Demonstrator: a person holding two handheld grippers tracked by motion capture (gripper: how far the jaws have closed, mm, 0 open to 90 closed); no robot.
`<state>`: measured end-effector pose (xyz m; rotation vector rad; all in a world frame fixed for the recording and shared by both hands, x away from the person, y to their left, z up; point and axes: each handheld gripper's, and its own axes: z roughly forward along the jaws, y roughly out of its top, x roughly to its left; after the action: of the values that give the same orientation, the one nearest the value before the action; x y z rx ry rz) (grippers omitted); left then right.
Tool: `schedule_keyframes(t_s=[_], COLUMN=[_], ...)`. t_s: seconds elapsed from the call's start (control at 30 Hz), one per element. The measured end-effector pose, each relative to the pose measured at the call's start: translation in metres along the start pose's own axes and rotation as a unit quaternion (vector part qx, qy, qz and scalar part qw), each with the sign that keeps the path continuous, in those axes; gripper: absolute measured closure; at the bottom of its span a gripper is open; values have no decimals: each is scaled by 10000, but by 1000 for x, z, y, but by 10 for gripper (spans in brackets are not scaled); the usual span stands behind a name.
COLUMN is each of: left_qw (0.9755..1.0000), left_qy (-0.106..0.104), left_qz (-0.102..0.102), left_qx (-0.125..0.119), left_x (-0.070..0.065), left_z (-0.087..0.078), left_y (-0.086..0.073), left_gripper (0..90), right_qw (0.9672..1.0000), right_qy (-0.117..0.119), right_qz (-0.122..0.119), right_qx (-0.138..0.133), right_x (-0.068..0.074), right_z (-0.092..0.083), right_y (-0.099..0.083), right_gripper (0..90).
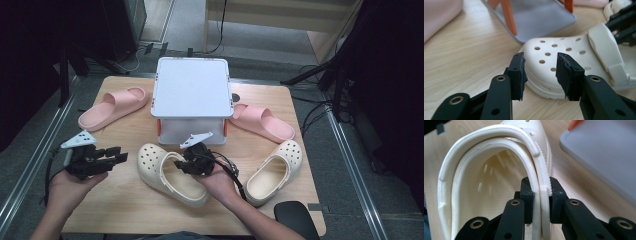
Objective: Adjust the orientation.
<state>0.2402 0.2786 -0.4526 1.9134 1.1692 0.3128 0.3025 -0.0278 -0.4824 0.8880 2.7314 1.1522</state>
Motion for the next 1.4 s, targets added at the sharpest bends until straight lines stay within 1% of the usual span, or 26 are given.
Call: schedule_keyframes(t_s=[0.07,0.13,0.17,0.2,0.27,0.33,0.4,0.43,0.47,0.5,0.57,0.63,0.7,0.77,0.8,0.83,0.87,0.9,1.0,1.03,1.1,1.2,1.27,1.33,1.37,1.4], left_qw=[9999,9998,9998,9998,9998,9997,9996,9996,9995,9995,9991,9989,9986,9985,9979,9979,9973,9967,9954,9954,9950,9937,9928,9931,9933,9931], left_qy=[-68,-46,-50,-55,-142,-190,-165,-165,-85,-85,-126,-141,-171,-174,-266,-266,-330,-358,-378,-377,-340,-361,-420,-395,-408,-487], left_qz=[78,126,130,122,47,-13,33,33,124,124,169,194,200,211,162,162,158,193,310,317,381,414,421,459,424,368], left_qx=[94,134,158,142,126,144,217,217,287,287,371,405,451,480,565,565,640,705,821,817,864,974,1039,1007,991,1003], left_x=[-6,-7,-8,-7,-4,-2,-3,-3,-6,-6,-9,-11,-13,-14,-18,-18,-20,-23,-31,-32,-34,-36,-37,-38,-37,-35], left_z=[7,9,10,11,14,16,20,20,23,23,26,27,29,30,33,33,36,38,45,46,50,56,59,60,61,61], left_y=[-2,-3,-3,-3,-4,-6,-8,-8,-9,-9,-10,-11,-11,-11,-11,-11,-11,-11,-12,-13,-14,-16,-17,-18,-18,-19], left_gripper=[615,621,630,639,654,666,697,723,745,756,767,767,776,806,838,863,863,873,877,876,875,873,881,886,886,887], right_qw=[10000,10000,9999,9998,9997,9999,9997,9997,9996,9996,9997,9997,9993,9988,9984,9984,9980,9973,9975,9985,9987,9994,9997,9999,9999,9998], right_qy=[-38,-37,19,32,-2,-48,29,41,51,51,108,129,185,215,242,242,271,340,275,161,168,239,185,113,113,153], right_qz=[25,53,142,218,227,150,242,252,238,238,32,-17,-186,-275,-312,-312,-344,-366,-291,-200,-176,-64,-85,-88,-88,-67], right_qx=[28,2,-21,-29,-22,-8,-14,-45,-108,-108,-203,-206,-283,-337,-402,-402,-447,-543,-588,-491,-441,-222,-143,-32,-32,100], right_x=[-3,-6,-8,-10,-12,-12,-15,-16,-16,-16,-16,-16,-15,-14,-15,-15,-16,-18,-25,-31,-34,-41,-42,-44,-44,-42], right_z=[-1,-1,-1,-1,0,1,1,0,-2,-2,-11,-13,-26,-34,-39,-39,-42,-48,-54,-52,-50,-41,-36,-26,-26,-17], right_y=[-6,-10,-13,-15,-19,-22,-23,-23,-22,-22,-21,-20,-20,-19,-18,-18,-18,-17,-17,-18,-18,-17,-17,-15,-15,-15], right_gripper=[782,782,781,780,772,763,744,716,665,665,577,566,557,575,597,597,618,663,786,844,851,856,854,850,850,845])
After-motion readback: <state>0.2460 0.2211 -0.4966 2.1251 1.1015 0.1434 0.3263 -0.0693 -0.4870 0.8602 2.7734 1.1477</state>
